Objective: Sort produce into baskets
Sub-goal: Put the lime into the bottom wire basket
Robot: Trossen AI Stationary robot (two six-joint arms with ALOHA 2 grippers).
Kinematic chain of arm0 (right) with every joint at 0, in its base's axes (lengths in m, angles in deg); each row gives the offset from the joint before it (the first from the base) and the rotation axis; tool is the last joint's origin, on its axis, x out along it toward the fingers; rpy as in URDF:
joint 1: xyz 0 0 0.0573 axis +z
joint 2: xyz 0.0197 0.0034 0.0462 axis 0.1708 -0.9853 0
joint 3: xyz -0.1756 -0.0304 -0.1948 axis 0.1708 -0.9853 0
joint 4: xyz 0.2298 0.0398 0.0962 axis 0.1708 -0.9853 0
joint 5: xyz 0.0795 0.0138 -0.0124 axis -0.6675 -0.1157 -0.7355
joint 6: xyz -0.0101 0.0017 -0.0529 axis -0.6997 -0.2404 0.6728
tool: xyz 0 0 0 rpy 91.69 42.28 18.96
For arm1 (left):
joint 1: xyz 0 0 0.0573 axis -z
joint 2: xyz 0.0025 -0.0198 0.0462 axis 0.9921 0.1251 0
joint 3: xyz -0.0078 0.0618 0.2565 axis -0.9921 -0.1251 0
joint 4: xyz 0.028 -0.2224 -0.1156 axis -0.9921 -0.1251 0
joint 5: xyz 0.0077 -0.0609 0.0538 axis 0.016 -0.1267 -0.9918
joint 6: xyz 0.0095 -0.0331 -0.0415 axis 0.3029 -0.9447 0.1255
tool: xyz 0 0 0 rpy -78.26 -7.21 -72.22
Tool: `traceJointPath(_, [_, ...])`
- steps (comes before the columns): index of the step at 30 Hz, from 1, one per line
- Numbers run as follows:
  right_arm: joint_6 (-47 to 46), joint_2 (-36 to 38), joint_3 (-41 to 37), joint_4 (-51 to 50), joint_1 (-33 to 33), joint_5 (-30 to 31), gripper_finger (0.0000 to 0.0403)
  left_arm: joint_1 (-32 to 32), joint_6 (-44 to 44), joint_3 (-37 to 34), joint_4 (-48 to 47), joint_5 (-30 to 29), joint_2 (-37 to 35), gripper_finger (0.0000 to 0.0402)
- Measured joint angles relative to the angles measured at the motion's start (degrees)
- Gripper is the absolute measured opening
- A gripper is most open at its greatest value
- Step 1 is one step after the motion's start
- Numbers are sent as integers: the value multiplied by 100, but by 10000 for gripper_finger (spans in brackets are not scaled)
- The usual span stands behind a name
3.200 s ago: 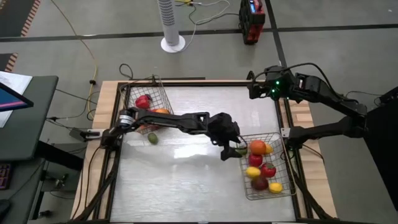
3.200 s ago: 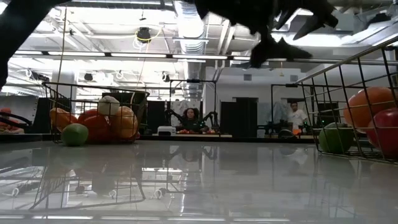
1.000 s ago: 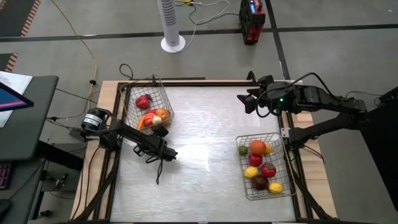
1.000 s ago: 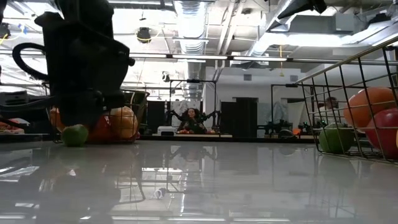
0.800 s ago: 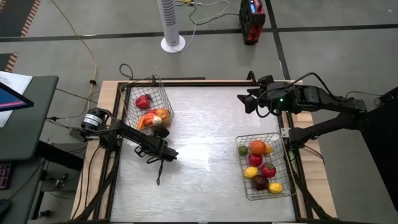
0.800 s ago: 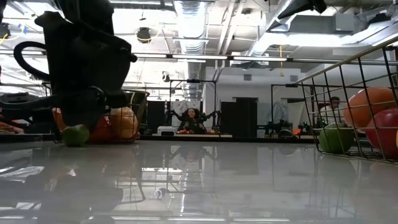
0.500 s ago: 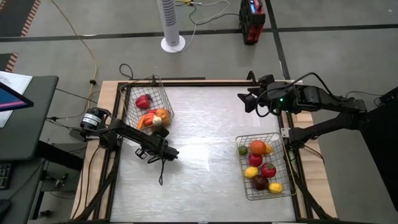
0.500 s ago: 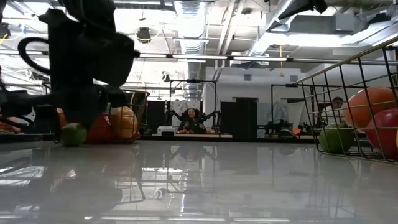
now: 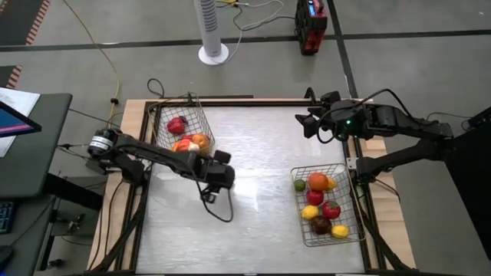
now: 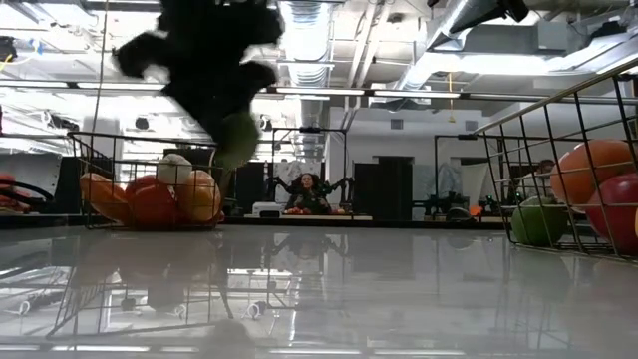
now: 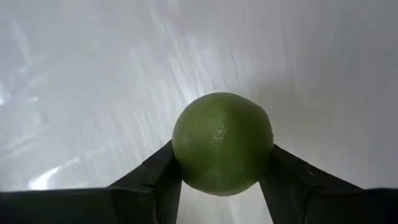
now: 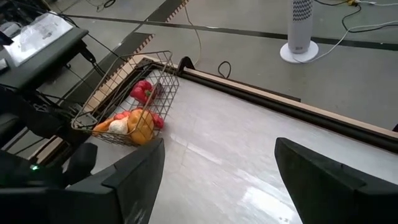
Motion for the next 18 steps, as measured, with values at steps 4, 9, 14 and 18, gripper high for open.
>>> traceJointPath(4, [2,7,0,-27,0,0,331,-180,-610,449,953,114,100,165])
traceJointPath(9, [-65,4,0,-183,-49,-11,331,-442,-1468,598,2602,757,102,165])
traceJointPath(14, [-115,4,0,-188,-87,-16,331,-492,-2421,606,4468,963,277,165])
traceJointPath(18, [-131,54,-4,-17,-160,-15,331,-503,-3070,677,5365,1188,674,166])
